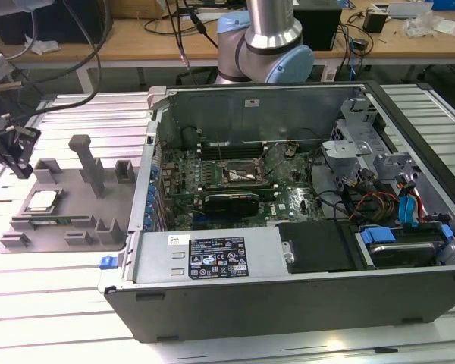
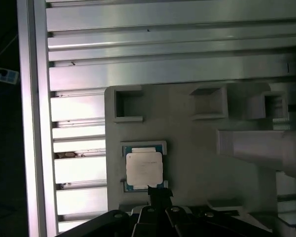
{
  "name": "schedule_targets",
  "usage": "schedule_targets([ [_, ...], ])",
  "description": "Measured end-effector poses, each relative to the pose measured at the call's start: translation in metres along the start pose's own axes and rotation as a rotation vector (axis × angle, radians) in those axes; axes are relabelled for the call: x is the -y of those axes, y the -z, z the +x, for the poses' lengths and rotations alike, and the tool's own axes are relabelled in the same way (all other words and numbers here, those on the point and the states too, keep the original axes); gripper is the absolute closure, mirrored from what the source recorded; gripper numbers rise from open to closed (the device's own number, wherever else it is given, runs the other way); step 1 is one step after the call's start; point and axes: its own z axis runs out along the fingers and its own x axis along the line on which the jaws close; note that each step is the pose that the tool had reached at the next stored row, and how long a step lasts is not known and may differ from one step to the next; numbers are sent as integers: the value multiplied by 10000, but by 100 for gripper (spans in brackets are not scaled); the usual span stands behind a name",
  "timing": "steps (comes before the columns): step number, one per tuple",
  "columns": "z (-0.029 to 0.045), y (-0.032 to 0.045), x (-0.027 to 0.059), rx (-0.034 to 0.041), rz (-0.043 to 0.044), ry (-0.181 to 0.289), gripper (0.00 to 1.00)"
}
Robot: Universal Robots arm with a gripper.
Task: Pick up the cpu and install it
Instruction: 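Pick up the cpu and move it towards the insertion slot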
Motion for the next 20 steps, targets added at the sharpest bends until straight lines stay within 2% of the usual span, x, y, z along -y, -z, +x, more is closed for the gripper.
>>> schedule_targets([
  [1,6,-40,2,4,0,1,89],
  [14,56,-295,16,23,-2,6,89],
  [17,62,-419,21,23,-4,56,89],
  [20,64,-486,23,20,-10,231,89],
])
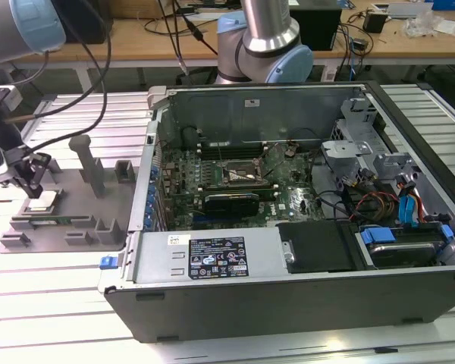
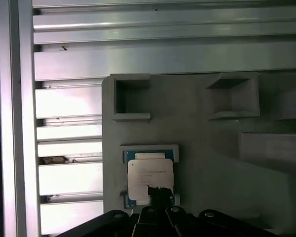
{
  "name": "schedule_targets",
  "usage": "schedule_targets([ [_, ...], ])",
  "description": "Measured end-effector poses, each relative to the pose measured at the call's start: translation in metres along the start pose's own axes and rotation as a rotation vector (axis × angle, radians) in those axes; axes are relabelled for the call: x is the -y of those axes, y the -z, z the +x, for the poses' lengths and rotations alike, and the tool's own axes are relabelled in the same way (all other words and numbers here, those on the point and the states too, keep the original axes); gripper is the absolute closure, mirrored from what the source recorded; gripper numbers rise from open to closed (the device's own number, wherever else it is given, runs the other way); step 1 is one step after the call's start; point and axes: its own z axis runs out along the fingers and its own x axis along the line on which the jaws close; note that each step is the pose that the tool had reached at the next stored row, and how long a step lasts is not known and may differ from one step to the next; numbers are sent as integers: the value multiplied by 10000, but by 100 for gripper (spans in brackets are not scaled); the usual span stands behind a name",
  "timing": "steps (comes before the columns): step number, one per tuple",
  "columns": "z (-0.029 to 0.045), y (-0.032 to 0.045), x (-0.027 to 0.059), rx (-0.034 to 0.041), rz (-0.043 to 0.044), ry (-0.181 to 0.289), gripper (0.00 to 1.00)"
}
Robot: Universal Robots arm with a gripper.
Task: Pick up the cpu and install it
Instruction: 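Pick up the cpu and move it towards the insertion slot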
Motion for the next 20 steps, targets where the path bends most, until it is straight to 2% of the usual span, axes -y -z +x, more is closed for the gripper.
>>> schedule_targets([
  [7,4,-143,6,-1,-7,208,89],
  [15,44,-154,0,-1,-7,207,89],
  [20,45,-155,0,-2,-6,207,89],
])
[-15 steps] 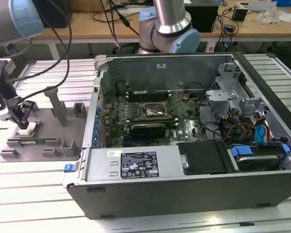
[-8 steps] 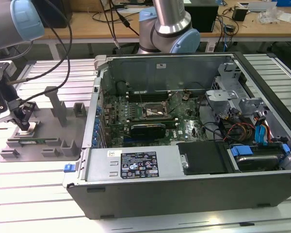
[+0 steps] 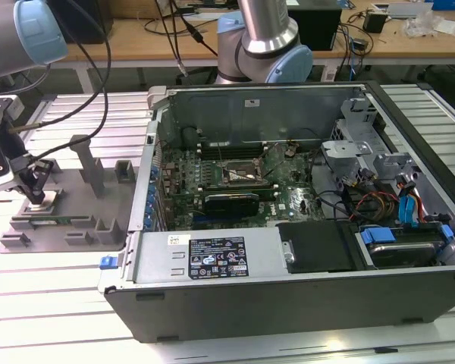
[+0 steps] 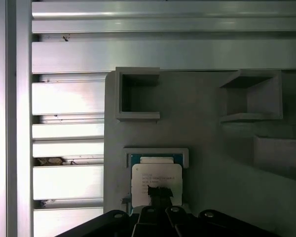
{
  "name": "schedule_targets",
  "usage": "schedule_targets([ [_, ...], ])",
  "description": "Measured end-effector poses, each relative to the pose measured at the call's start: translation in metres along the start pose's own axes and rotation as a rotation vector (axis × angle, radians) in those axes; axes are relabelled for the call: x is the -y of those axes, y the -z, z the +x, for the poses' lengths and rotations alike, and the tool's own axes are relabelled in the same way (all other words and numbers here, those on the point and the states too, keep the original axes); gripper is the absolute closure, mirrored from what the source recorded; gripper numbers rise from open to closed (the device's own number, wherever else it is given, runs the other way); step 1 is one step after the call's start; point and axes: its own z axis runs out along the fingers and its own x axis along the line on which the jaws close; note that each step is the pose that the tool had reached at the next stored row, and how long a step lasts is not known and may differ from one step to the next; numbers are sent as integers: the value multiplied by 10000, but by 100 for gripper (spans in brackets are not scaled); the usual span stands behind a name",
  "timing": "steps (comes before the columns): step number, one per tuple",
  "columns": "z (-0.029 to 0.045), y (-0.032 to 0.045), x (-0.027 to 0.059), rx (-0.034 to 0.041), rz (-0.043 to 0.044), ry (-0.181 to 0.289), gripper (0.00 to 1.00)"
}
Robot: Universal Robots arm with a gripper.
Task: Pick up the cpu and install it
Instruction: 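Pick up the cpu and move it towards the insertion slot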
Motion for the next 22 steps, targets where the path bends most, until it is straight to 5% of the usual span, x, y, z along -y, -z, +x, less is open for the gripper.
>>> schedule_targets([
  [4,0,0,0,-1,0,0,89],
  [7,0,-1,0,0,0,0,64],
  [13,0,-2,0,0,0,0,40],
  [22,3,-44,-12,63,-27,1,34],
])
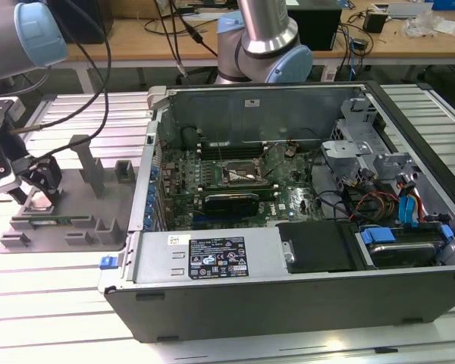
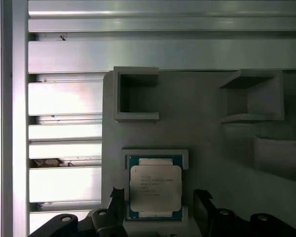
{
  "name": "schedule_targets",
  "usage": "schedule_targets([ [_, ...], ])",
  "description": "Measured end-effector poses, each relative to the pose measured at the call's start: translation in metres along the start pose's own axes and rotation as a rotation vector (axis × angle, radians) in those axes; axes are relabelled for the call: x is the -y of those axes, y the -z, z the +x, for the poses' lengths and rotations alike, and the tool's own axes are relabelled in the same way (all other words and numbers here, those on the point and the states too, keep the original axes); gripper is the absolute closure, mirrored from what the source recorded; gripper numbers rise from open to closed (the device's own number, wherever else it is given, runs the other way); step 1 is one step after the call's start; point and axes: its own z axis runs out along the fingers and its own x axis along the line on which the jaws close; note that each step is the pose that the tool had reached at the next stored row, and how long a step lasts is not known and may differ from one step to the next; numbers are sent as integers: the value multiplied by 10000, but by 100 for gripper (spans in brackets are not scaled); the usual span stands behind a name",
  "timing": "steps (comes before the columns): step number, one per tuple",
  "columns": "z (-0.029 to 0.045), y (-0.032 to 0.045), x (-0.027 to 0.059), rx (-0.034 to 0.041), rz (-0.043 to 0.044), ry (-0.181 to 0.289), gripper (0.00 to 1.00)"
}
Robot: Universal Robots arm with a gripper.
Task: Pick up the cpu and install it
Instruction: 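Pick up the cpu and move it towards the insertion slot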
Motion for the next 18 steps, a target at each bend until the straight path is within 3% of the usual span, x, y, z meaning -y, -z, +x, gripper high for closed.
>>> schedule_targets([
  [7,6,-89,-87,-1,-1,16,34],
  [18,10,-119,-91,4,4,-109,34],
])
